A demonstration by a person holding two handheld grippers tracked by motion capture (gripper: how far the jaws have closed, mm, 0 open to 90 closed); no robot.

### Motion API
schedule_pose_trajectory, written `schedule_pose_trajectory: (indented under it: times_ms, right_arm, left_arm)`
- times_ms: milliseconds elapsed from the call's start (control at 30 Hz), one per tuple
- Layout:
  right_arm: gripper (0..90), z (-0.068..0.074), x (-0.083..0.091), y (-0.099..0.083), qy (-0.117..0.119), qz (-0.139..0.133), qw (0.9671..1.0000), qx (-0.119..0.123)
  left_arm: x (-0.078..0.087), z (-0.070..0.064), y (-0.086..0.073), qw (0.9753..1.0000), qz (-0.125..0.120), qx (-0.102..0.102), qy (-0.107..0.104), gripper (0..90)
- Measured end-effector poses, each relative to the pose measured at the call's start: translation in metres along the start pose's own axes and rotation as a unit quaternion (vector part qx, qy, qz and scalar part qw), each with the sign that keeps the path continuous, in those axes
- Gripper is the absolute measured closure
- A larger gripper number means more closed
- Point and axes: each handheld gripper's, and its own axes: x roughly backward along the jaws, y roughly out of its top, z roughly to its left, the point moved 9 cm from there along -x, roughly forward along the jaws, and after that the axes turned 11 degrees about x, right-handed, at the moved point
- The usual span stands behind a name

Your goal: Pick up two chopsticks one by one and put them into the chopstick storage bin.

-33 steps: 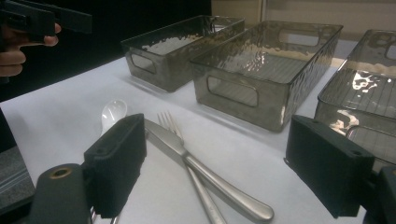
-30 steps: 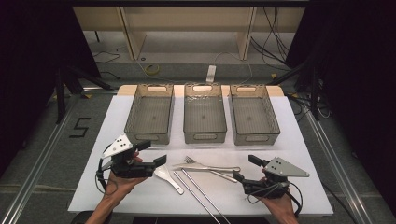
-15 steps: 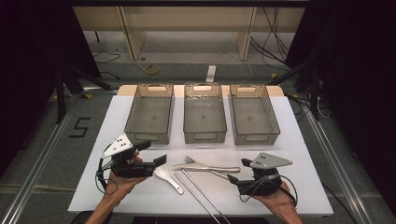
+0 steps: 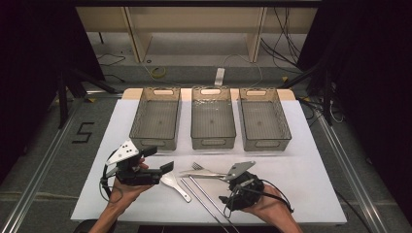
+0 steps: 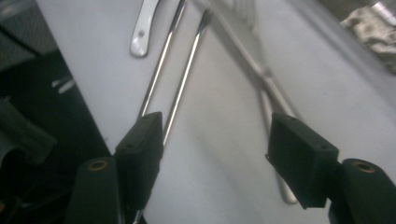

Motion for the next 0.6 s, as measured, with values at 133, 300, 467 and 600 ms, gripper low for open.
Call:
schedule_pose_trajectory:
  times_ms: [133, 300, 467, 600]
  right_arm:
    - [46.0, 0.011, -0.014, 0.000, 0.025, 0.036, 0.9989, 0.017]
    - [50.8, 0.014, -0.020, -0.002, 0.038, 0.049, 0.9979, 0.019]
    - [58.4, 0.020, -0.029, -0.003, 0.052, 0.066, 0.9962, 0.024]
    - [61.8, 0.023, -0.032, -0.003, 0.060, 0.080, 0.9947, 0.024]
  left_arm:
    - [0.000, 0.000, 0.000, 1.0000, -0.001, 0.001, -0.001, 12.0]
    - [0.000, -0.001, 0.000, 1.0000, -0.001, 0.000, -0.001, 12.0]
    - [0.000, -0.001, 0.000, 1.0000, 0.000, -0.002, 0.000, 12.0]
    - [0.000, -0.001, 0.000, 1.0000, 0.000, -0.002, 0.000, 12.0]
